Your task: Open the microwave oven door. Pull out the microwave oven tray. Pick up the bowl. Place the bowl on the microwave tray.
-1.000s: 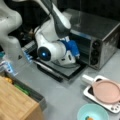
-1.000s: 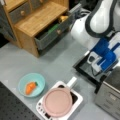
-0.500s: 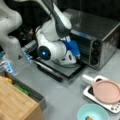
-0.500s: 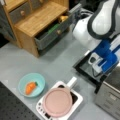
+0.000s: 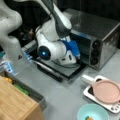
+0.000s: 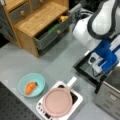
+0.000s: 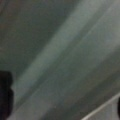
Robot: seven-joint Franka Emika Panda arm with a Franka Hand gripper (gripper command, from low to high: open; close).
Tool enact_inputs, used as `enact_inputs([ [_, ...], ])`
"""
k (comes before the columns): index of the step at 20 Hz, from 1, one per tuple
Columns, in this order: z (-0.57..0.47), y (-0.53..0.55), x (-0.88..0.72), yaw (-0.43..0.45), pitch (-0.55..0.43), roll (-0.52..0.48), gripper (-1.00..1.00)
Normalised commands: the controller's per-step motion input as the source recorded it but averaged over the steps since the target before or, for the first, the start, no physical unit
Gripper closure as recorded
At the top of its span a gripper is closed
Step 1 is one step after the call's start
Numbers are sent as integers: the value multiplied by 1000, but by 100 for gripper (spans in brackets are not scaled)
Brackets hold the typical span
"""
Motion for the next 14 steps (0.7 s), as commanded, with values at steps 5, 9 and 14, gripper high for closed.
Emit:
enact_inputs([
  [5,-106,103,-46,-157,-97,76,100],
  [9,-40,136,-36,-141,-97,88,100],
  [14,64,74,-51,-133,-51,55,100],
])
